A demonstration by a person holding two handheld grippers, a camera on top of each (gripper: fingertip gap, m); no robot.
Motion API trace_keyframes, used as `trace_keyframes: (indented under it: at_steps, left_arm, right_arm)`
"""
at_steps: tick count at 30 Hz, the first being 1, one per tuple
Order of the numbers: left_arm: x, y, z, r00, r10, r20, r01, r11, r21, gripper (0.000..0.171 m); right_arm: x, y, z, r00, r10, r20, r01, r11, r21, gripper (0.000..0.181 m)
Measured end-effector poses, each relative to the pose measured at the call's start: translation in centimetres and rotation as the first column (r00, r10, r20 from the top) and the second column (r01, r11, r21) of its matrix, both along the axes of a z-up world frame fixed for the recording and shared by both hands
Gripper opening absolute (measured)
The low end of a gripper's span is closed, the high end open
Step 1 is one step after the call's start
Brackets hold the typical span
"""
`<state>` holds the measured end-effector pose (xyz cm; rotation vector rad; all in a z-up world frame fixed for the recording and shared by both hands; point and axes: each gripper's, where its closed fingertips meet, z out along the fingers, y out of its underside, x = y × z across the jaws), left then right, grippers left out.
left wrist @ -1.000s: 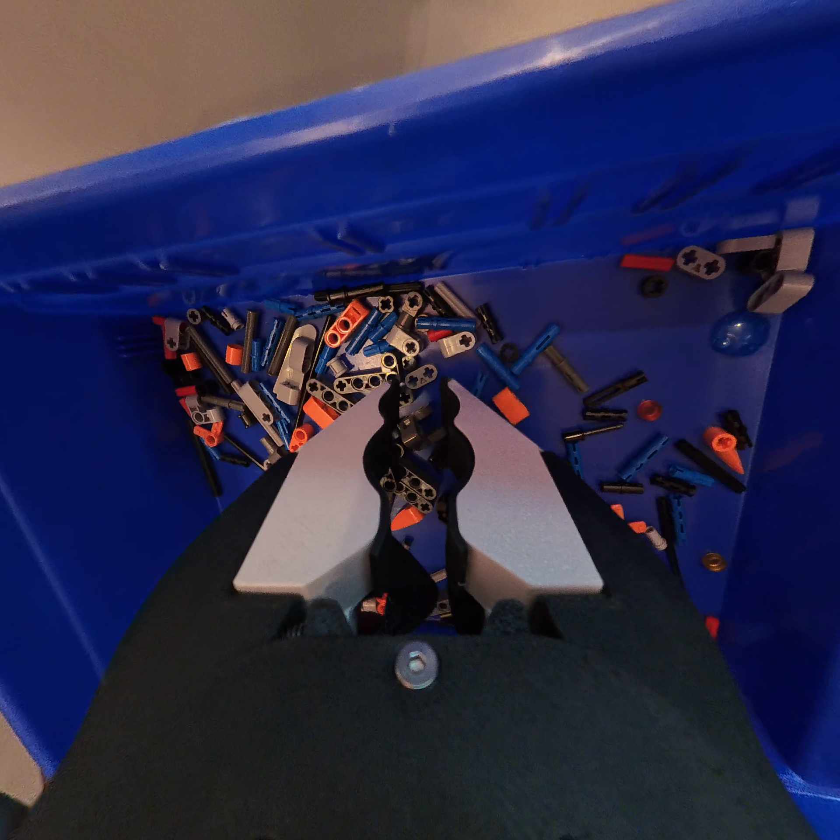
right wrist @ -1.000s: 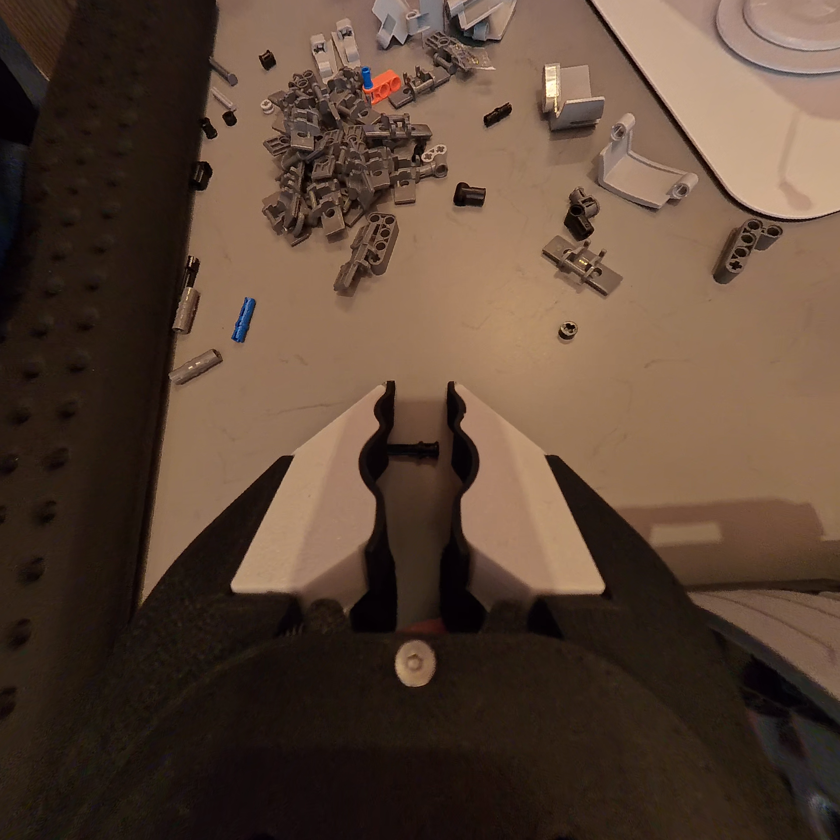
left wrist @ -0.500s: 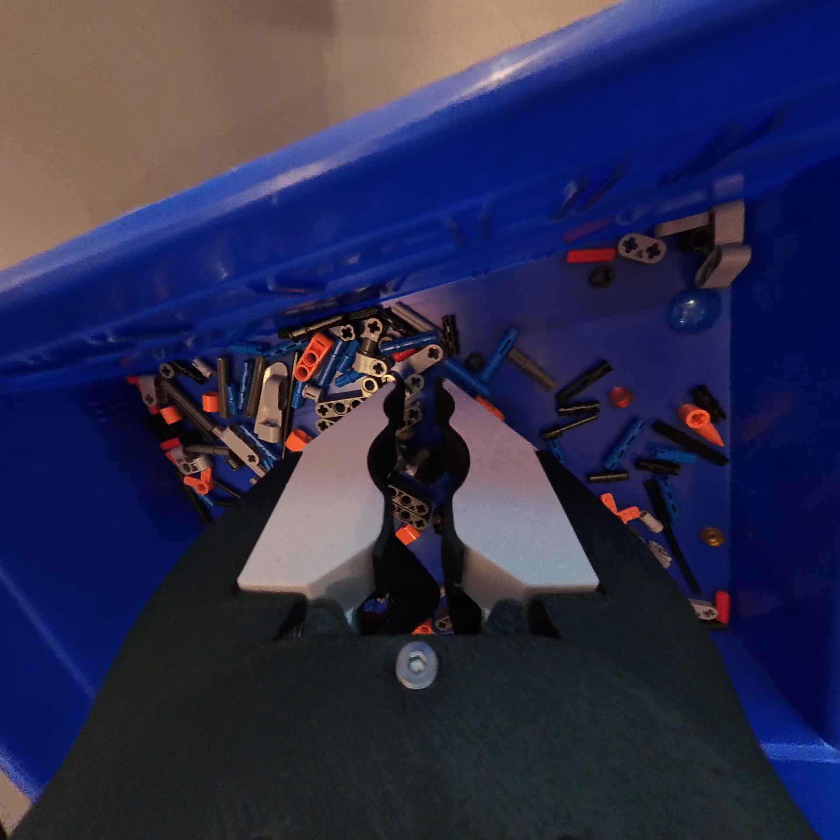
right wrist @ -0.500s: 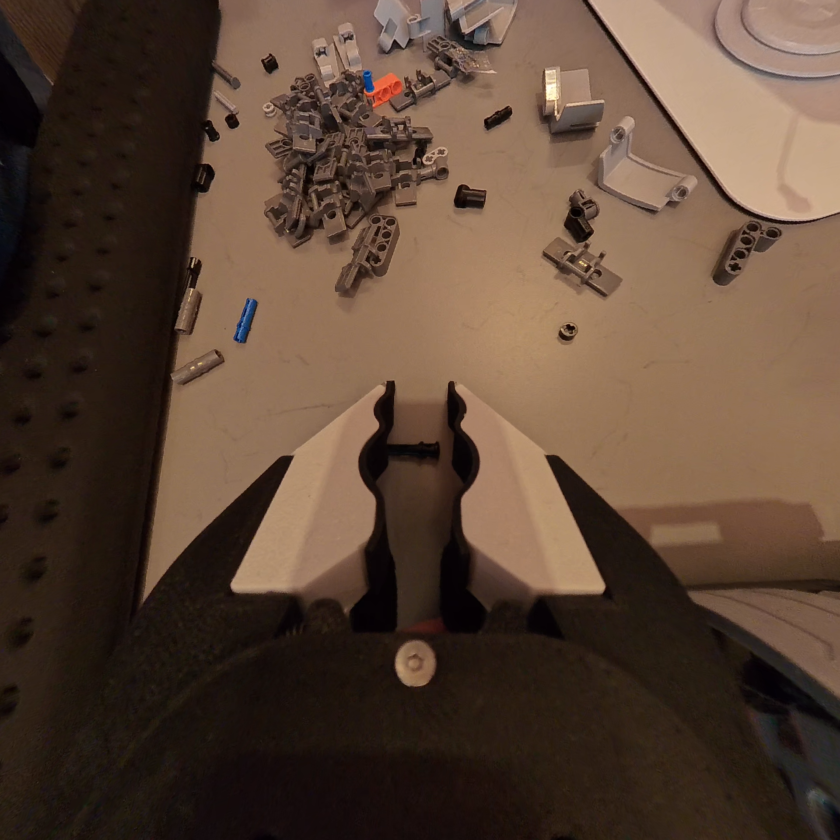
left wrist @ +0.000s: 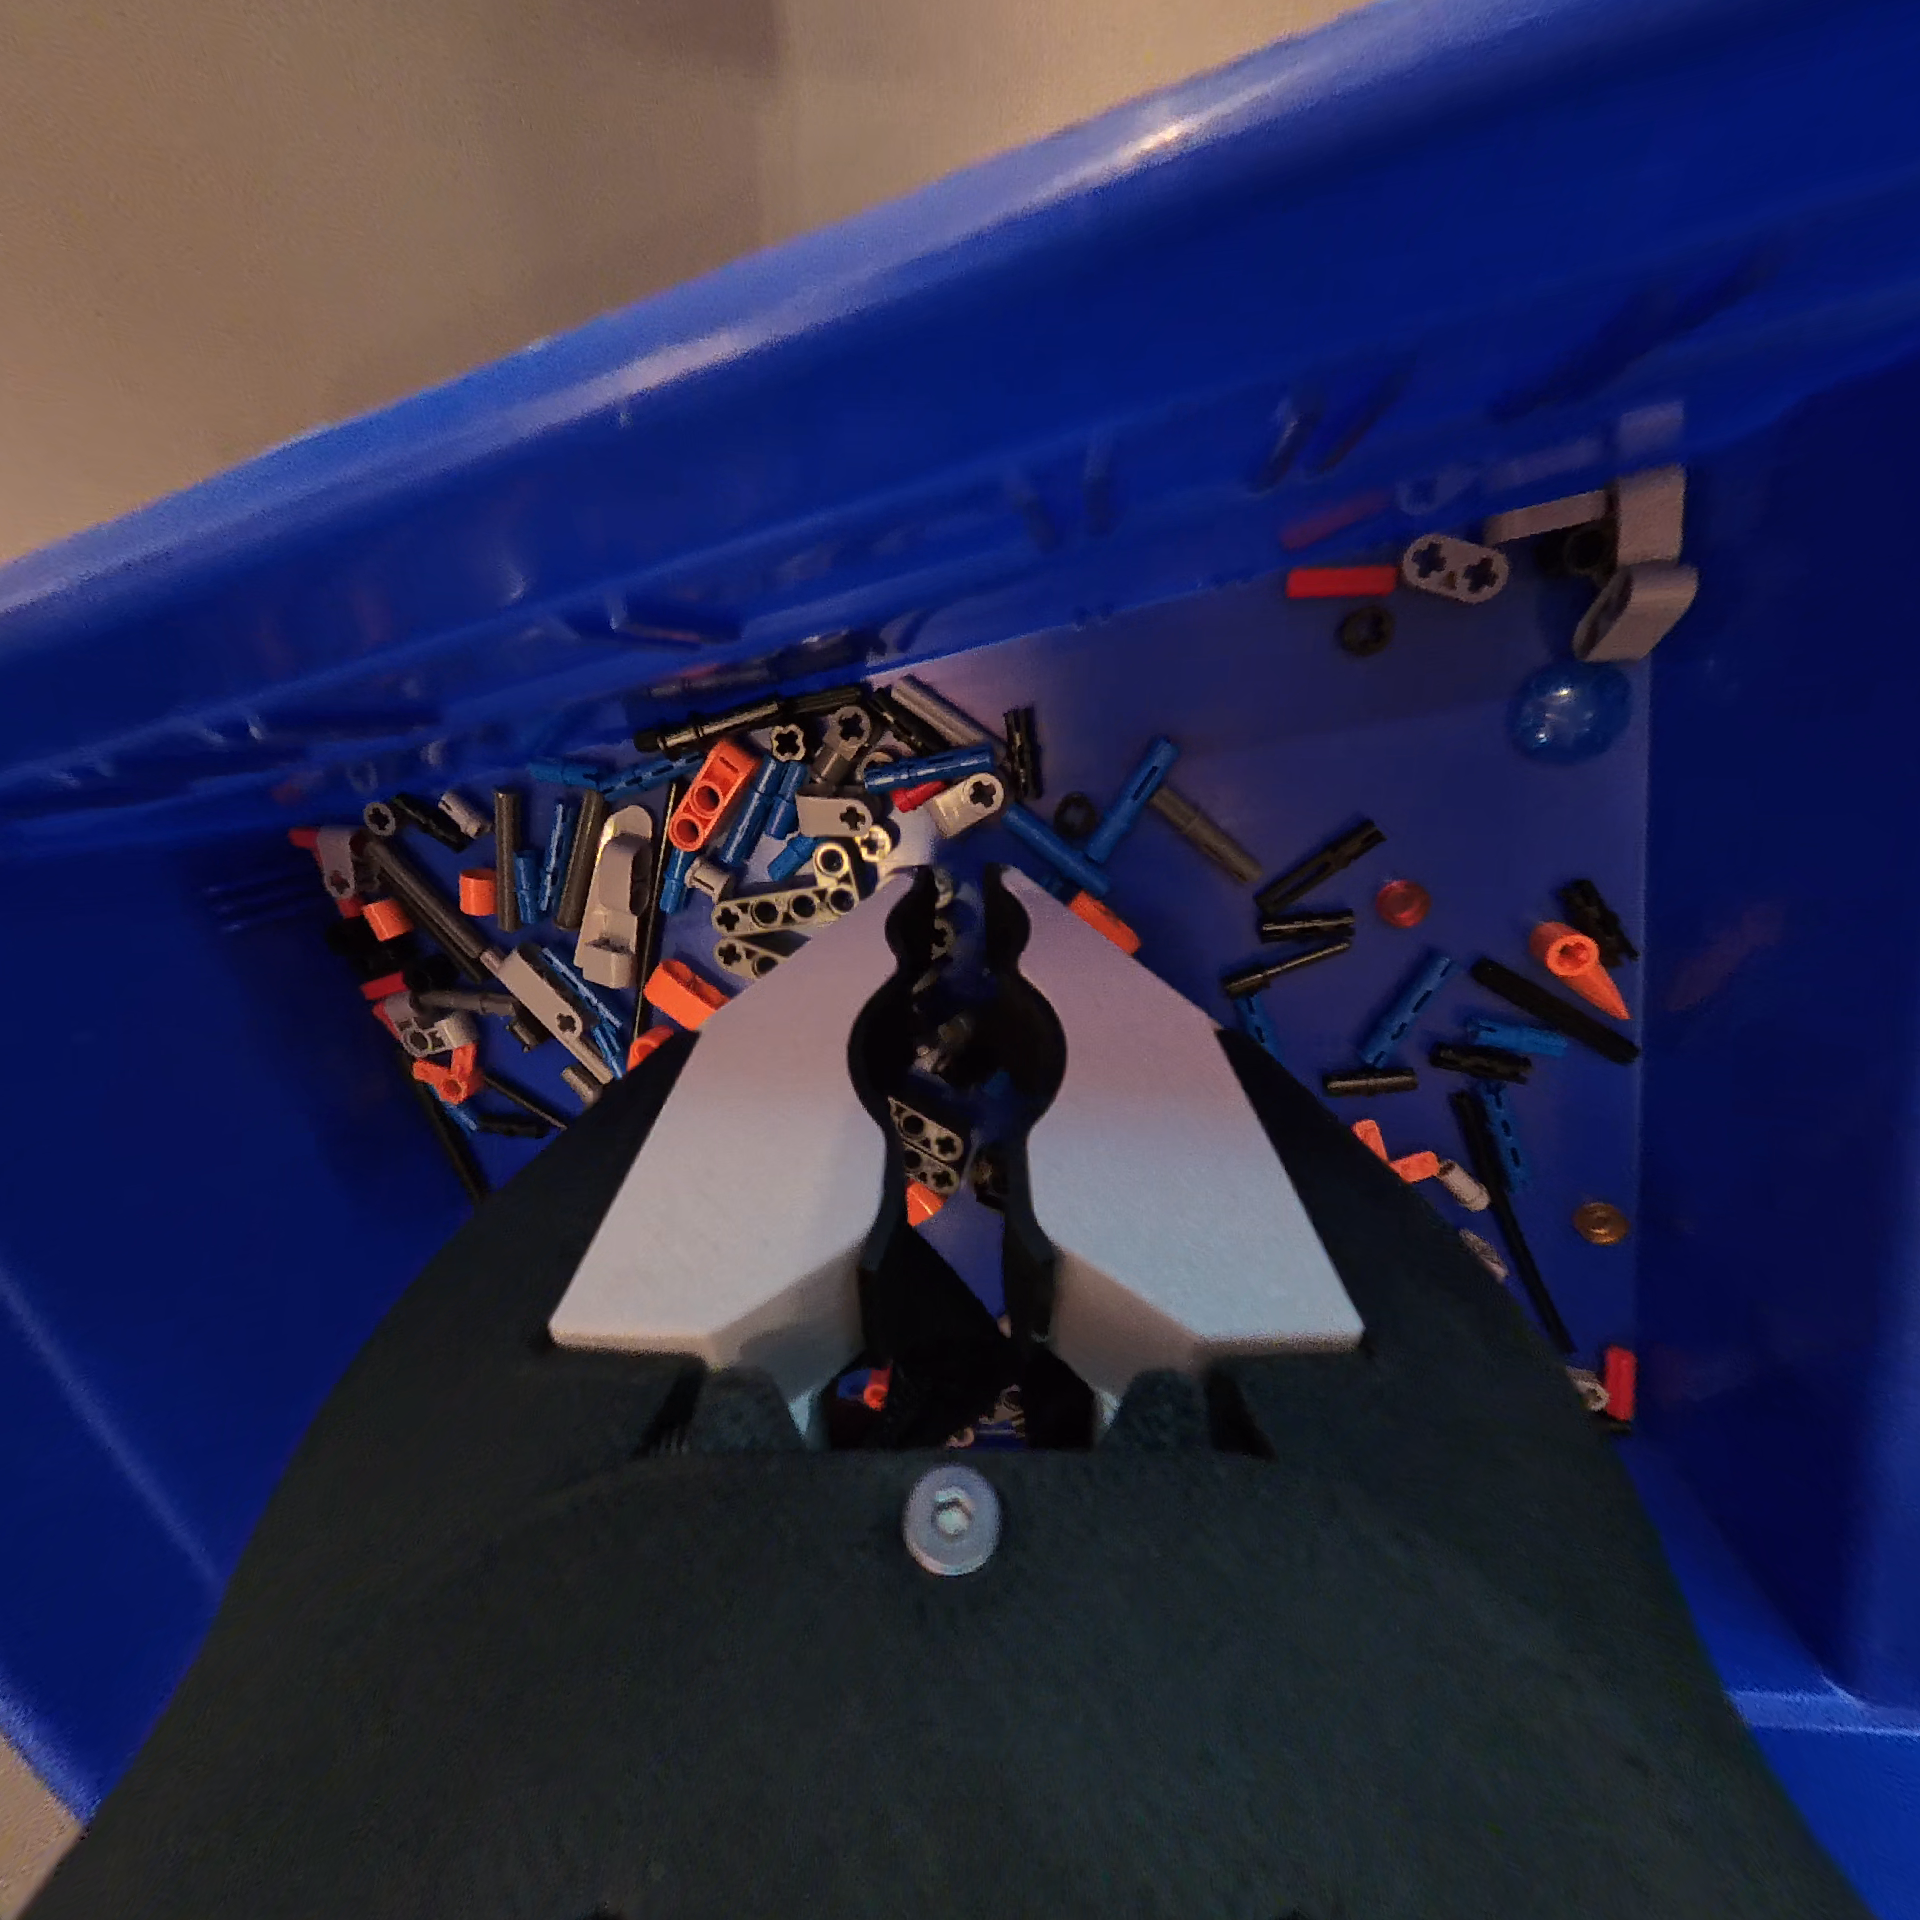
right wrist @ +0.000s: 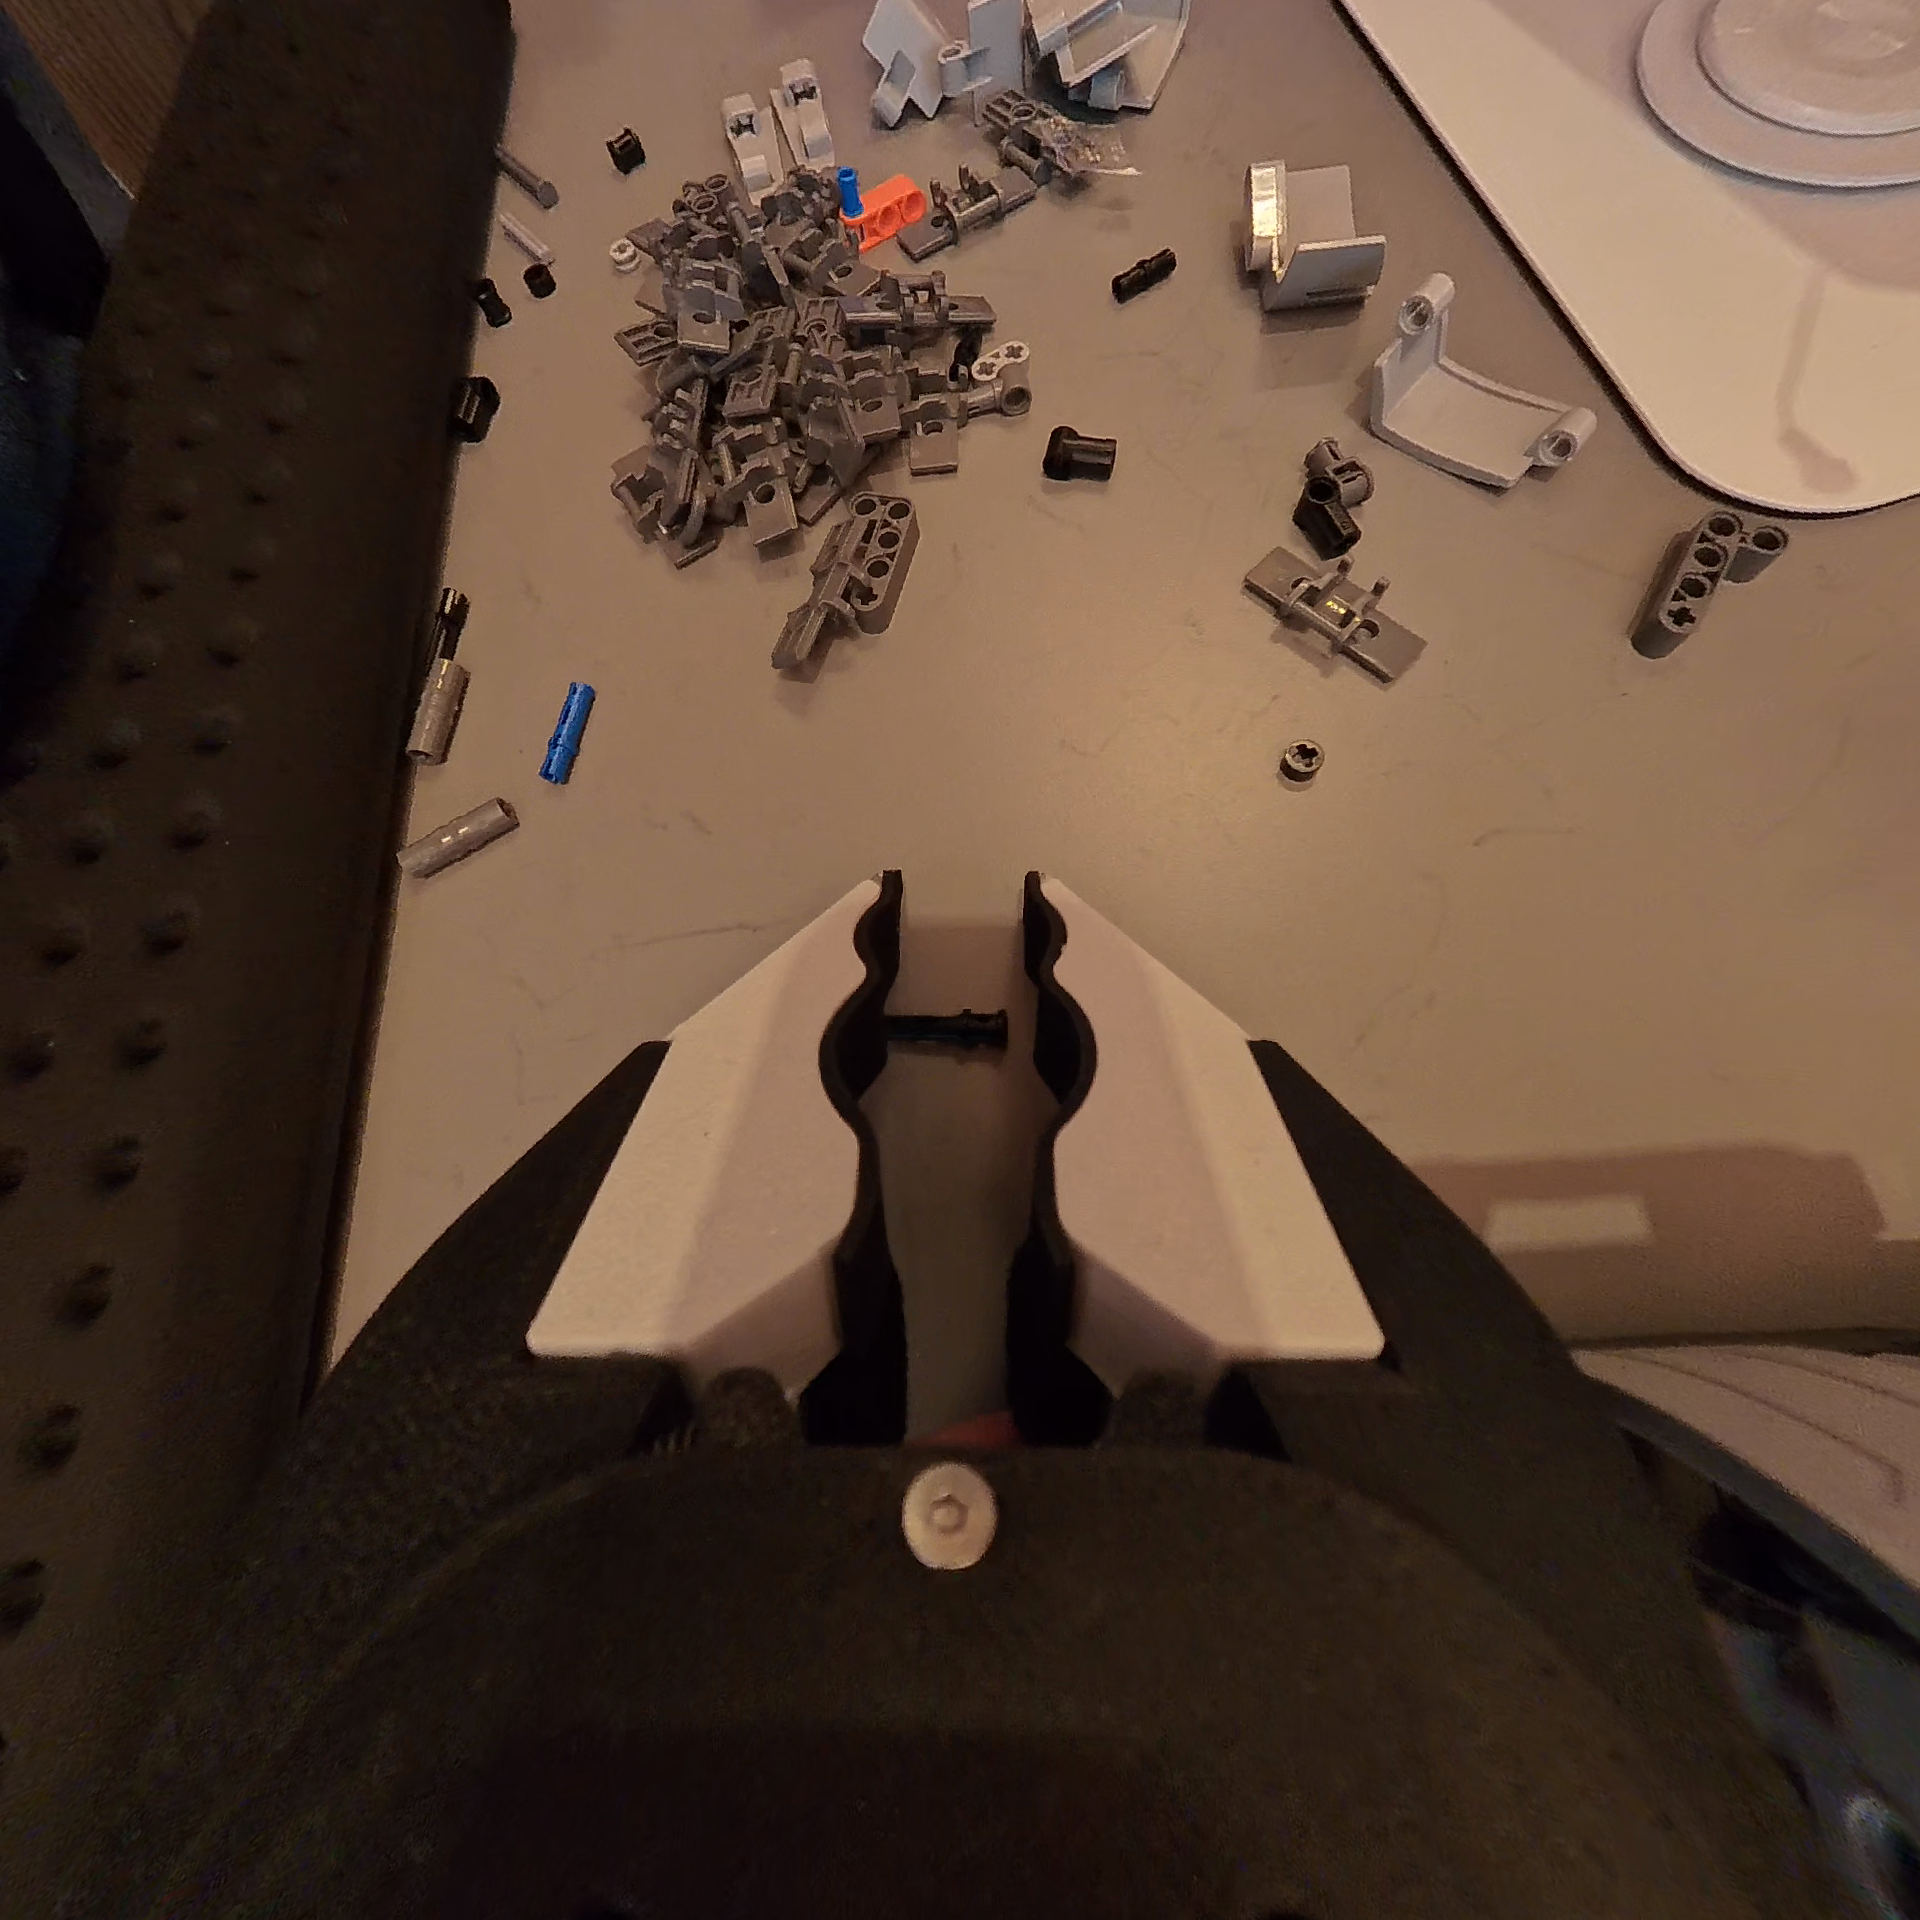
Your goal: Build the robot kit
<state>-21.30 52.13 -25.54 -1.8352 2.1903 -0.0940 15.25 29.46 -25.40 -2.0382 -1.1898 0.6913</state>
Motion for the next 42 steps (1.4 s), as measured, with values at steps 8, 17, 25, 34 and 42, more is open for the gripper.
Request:
trace_keyframes:
  at_steps: [8,17,25,34,42]
  left_arm:
    - [0.2,1.0,-0.2,0.999,0.052,0.004,-0.052,0.998,0.017,0.022]
    - [0.0,0.9,-0.3,0.991,0.134,-0.004,-0.134,0.989,-0.062,0.017]
    - [-0.4,0.9,-0.5,0.965,0.26,-0.013,-0.258,0.949,-0.182,0.016]
    - [1.4,-0.4,5.4,0.962,0.233,0.146,-0.217,0.969,-0.115,0.015]
    - [9.8,-13.1,9.4,0.964,-0.054,0.259,0.082,0.992,-0.098,0.015]
  right_arm:
    - [0.0,0.0,0.0,1.0,0.0,0.001,0.0,1.0,0.0,0.021]
    - [0.0,-0.1,0.0,1.0,0.004,-0.002,-0.004,1.0,0.001,0.021]
    - [-0.1,-0.1,0.0,1.0,0.007,-0.001,-0.007,1.0,0.002,0.021]
    - [-0.1,-0.1,0.1,1.0,0.009,-0.002,-0.009,1.0,0.003,0.021]
    - [-0.1,-0.2,0.0,1.0,0.011,0.004,-0.011,1.0,0.001,0.022]
